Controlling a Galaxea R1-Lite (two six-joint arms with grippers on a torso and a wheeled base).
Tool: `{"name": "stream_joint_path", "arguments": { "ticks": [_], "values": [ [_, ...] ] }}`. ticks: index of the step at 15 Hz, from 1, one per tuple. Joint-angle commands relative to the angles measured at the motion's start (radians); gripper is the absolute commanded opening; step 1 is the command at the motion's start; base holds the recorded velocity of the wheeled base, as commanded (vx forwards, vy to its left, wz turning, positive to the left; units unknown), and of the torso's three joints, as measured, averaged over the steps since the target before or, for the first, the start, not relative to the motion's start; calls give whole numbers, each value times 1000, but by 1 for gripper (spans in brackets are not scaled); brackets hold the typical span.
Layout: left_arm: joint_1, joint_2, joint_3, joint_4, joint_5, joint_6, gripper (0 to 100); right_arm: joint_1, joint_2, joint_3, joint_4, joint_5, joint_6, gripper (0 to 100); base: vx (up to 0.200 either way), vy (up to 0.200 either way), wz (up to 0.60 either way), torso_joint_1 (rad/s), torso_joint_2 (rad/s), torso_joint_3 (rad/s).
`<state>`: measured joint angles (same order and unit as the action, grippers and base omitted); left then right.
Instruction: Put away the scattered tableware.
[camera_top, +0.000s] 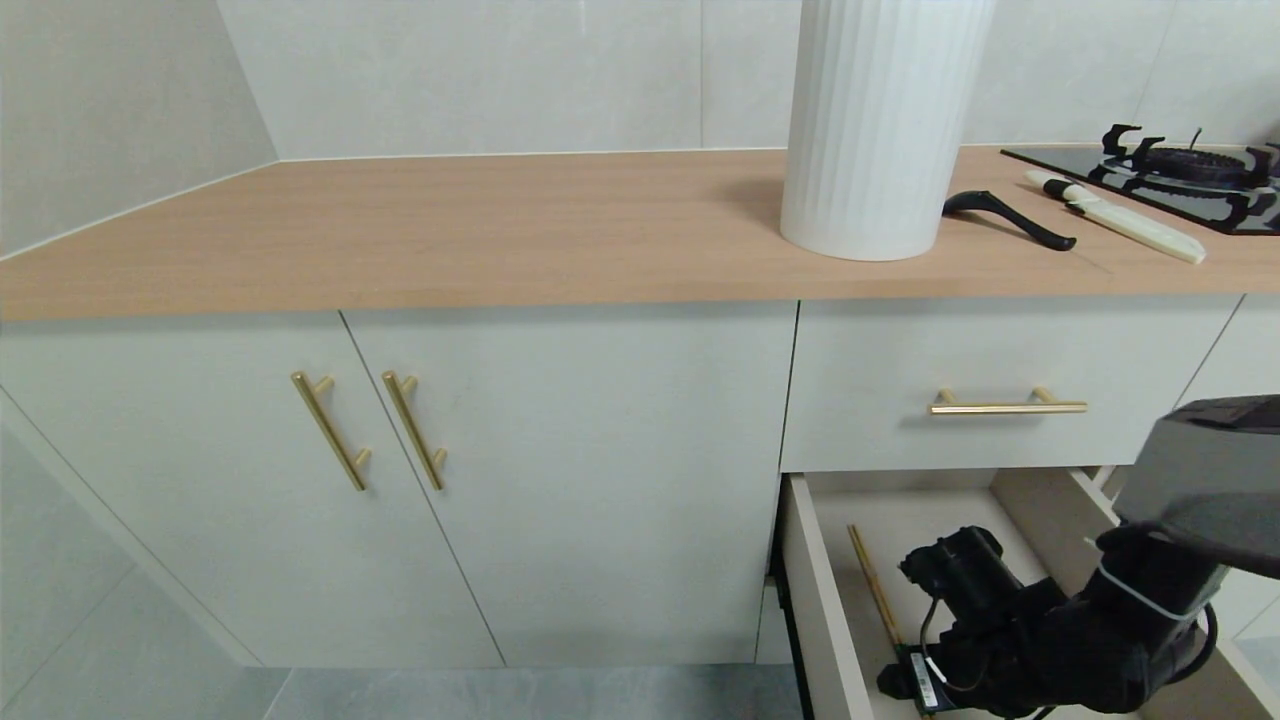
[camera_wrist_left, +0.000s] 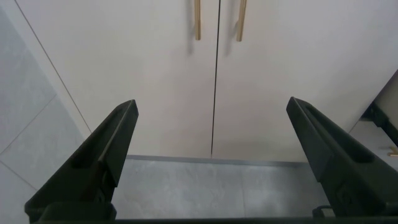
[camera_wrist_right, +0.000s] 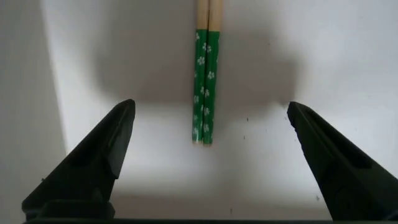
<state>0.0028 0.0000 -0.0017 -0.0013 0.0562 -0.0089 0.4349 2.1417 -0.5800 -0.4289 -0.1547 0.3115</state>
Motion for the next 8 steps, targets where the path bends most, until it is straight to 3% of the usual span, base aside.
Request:
{"name": "stream_joint_path", "arguments": {
  "ticks": [1, 3, 5, 8],
  "values": [
    [0, 2, 0, 0, 1, 0, 100, -13, -244, -31, 170, 6, 0, 100, 0, 0, 0, 0, 0, 0],
    [0, 2, 0, 0, 1, 0, 100, -61, -398, -90, 340, 29, -2, 100, 0, 0, 0, 0, 0, 0],
    [0, 2, 0, 0, 1, 0, 100, -127, -572, -212, 634, 107, -6, 100, 0, 0, 0, 0, 0, 0],
    [0, 2, 0, 0, 1, 0, 100, -189, -664, -284, 776, 129, -35, 100, 0, 0, 0, 0, 0, 0]
  ]
}}
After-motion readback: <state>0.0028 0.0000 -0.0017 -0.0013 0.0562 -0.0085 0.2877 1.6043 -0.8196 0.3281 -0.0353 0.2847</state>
